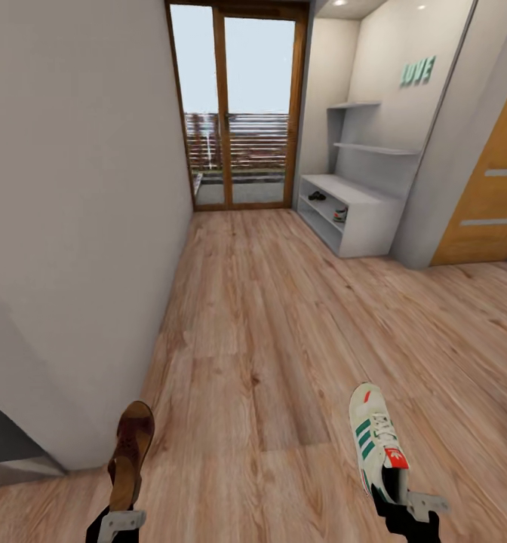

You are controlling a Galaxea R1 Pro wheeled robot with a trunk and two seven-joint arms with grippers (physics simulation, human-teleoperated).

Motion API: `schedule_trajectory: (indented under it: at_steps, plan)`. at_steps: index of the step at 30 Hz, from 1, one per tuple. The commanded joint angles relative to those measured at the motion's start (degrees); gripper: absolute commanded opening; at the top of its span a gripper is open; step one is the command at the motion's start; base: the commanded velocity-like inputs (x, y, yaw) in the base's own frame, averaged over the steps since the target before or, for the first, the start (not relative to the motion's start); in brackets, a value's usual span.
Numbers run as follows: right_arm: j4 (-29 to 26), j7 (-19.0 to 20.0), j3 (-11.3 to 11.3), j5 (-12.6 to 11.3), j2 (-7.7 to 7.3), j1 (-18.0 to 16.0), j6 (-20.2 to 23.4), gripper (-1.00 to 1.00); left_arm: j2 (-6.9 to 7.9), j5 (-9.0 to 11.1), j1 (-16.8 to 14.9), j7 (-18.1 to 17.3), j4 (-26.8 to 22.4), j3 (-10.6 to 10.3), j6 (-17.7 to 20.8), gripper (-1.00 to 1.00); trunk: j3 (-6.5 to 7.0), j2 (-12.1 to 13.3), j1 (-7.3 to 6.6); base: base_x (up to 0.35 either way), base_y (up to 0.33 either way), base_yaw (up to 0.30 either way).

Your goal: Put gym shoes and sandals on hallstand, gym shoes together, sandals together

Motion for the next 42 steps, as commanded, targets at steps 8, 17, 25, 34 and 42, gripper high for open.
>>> schedule_trajectory:
  at_steps: [8, 17, 25, 34, 42]
  plan:
    - [1.2, 0.5, -0.5, 0.3, 0.03, -0.1, -0.2, -1.00, 0.03, -0.3, 0.0, -0.4, 0.0, 0.6, -0.2, -1.00, -0.05, 0.0, 0.02, 0.338, -0.010, 0.000]
    - [1.4, 0.5, -0.5, 0.3, 0.03, -0.1, -0.2, -1.00, 0.07, -0.2, 0.0, -0.4, 0.0, 0.7, -0.2, -1.00, -0.05, 0.0, 0.02, 0.339, 0.000, 0.000]
    - [1.6, 0.5, -0.5, 0.3, 0.03, -0.1, -0.2, -1.00, 0.14, 0.0, 0.0, -0.4, 0.0, 0.8, -0.2, -1.00, -0.05, 0.0, 0.02, 0.339, 0.000, 0.000]
    - [1.6, 0.5, -0.5, 0.3, 0.03, -0.1, -0.2, -1.00, 0.10, 0.0, 0.0, -0.5, 0.0, 0.7, -0.2, -1.00, -0.05, 0.0, 0.02, 0.339, 0.000, 0.000]
    - [1.6, 0.5, -0.5, 0.3, 0.03, -0.1, -0.3, -1.00, 0.09, 0.0, 0.0, -0.5, 0.1, 0.7, -0.2, -1.00, -0.05, 0.0, 0.02, 0.339, 0.000, 0.000]
